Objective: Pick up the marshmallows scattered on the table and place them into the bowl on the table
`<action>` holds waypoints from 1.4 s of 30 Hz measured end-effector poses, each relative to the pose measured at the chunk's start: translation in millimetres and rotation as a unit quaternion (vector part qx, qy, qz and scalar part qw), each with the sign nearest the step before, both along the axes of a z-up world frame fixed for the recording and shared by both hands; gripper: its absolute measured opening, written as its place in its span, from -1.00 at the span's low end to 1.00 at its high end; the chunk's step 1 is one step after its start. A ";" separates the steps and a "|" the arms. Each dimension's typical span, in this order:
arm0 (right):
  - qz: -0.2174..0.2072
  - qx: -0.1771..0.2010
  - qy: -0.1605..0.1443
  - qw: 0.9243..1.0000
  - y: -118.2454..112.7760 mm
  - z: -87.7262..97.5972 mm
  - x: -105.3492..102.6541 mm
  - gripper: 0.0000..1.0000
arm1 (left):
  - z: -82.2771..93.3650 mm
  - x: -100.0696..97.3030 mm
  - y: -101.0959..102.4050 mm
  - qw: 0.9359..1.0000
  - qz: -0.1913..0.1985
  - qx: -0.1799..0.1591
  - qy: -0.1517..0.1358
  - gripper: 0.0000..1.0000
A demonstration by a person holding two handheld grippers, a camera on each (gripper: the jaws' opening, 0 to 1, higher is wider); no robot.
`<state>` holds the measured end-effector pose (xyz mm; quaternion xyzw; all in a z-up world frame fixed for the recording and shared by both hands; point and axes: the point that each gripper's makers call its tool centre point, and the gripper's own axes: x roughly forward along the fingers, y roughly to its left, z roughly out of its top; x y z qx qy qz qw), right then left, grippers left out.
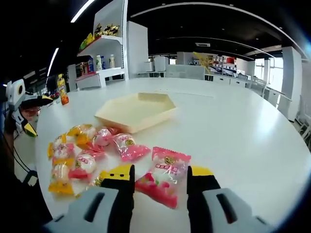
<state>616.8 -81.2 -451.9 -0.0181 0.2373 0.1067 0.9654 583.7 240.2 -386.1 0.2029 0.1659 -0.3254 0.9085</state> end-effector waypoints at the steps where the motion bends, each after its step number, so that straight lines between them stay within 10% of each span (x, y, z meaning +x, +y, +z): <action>1: -0.001 0.001 0.000 1.000 -0.5 -0.2 0.0 -0.24 | 0.1 0.5 -0.3 1.000 0.000 0.000 0.000 0.88; 42: -0.023 0.035 -0.011 0.999 -6.7 3.4 2.9 -0.66 | -4.4 1.8 -7.1 1.000 -0.011 0.001 0.006 0.88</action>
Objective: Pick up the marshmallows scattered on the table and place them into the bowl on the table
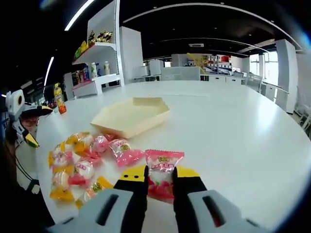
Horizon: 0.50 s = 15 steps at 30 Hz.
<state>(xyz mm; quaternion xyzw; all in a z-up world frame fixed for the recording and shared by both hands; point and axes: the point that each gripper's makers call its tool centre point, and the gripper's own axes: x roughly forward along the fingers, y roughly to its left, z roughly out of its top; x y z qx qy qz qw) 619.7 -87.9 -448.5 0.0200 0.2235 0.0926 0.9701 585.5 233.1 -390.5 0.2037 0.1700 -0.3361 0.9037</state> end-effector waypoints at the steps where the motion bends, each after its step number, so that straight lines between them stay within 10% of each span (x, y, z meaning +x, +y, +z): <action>1: -0.004 0.005 0.001 1.000 -0.8 0.1 0.0 -0.66 | 0.3 0.1 0.0 1.000 0.001 -0.001 0.000 0.88; 15: -0.019 0.012 -0.024 0.999 -6.4 25.6 5.0 -0.66 | 3.0 -1.1 -0.5 1.000 0.000 0.000 -0.004 0.87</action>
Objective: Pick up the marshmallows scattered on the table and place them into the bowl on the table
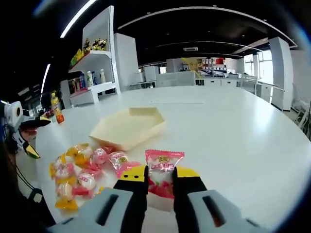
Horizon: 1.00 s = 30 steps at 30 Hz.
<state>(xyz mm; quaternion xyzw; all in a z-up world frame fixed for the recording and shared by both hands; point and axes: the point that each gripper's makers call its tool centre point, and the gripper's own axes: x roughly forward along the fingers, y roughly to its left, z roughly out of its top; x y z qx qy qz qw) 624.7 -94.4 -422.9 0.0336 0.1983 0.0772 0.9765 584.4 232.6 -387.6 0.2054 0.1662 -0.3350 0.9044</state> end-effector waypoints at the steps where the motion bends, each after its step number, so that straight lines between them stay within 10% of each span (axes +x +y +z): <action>1: 0.001 -0.001 -0.003 1.000 0.9 3.3 0.7 -0.66 | 0.6 -0.2 0.1 1.000 0.000 0.001 -0.001 0.87; 15: 0.029 0.011 -0.058 0.998 20.8 60.2 19.3 -0.66 | 5.1 -4.8 0.7 1.000 -0.003 0.002 -0.008 0.87; 30: 0.053 0.013 -0.076 0.996 47.8 77.0 49.8 -0.65 | 3.6 -3.4 -2.1 1.000 -0.006 0.002 -0.006 0.87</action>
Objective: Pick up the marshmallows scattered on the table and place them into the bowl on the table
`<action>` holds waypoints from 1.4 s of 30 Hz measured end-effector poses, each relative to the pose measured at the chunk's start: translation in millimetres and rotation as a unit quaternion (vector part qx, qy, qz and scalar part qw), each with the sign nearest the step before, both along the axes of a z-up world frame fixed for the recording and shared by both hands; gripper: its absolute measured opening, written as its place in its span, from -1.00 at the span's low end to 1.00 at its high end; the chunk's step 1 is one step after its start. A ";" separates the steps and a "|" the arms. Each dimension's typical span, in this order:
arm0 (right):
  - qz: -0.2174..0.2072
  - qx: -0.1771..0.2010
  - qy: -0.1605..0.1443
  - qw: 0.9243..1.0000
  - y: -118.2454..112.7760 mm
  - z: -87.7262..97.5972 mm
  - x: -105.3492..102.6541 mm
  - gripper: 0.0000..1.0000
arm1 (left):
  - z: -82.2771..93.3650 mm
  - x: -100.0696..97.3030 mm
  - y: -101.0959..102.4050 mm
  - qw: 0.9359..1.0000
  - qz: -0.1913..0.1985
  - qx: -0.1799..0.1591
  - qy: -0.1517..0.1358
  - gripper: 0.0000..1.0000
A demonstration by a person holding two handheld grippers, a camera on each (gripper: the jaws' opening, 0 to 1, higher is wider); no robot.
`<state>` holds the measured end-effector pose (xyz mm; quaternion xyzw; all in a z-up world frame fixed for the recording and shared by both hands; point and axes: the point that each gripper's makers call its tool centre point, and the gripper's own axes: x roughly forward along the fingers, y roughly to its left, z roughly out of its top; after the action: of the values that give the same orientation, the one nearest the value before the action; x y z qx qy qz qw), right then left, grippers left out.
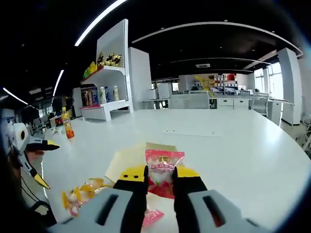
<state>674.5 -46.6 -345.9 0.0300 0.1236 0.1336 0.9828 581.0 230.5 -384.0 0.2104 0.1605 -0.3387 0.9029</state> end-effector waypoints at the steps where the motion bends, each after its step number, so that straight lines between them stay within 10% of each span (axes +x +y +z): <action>1: 0.004 0.006 0.002 1.000 3.2 -0.5 2.3 -0.65 | -0.1 0.0 -0.2 1.000 0.000 0.000 0.000 0.87; 11: 0.020 0.037 0.028 0.999 18.8 -14.7 33.0 -0.65 | 3.9 -2.5 -3.5 1.000 -0.004 -0.005 -0.003 0.87; 24: 0.011 -0.043 0.064 0.997 21.8 -52.9 82.1 -0.64 | 3.9 -3.6 -1.1 1.000 0.000 -0.007 -0.003 0.88; 42: 0.011 -0.087 0.070 0.994 30.6 -74.0 88.0 -0.64 | -1.1 -5.7 -5.7 1.000 -0.012 -0.008 0.005 0.90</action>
<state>762.5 -15.9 -419.9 -0.0480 0.2031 0.1305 0.9692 575.3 224.8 -385.0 0.2029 0.1596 -0.3518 0.8998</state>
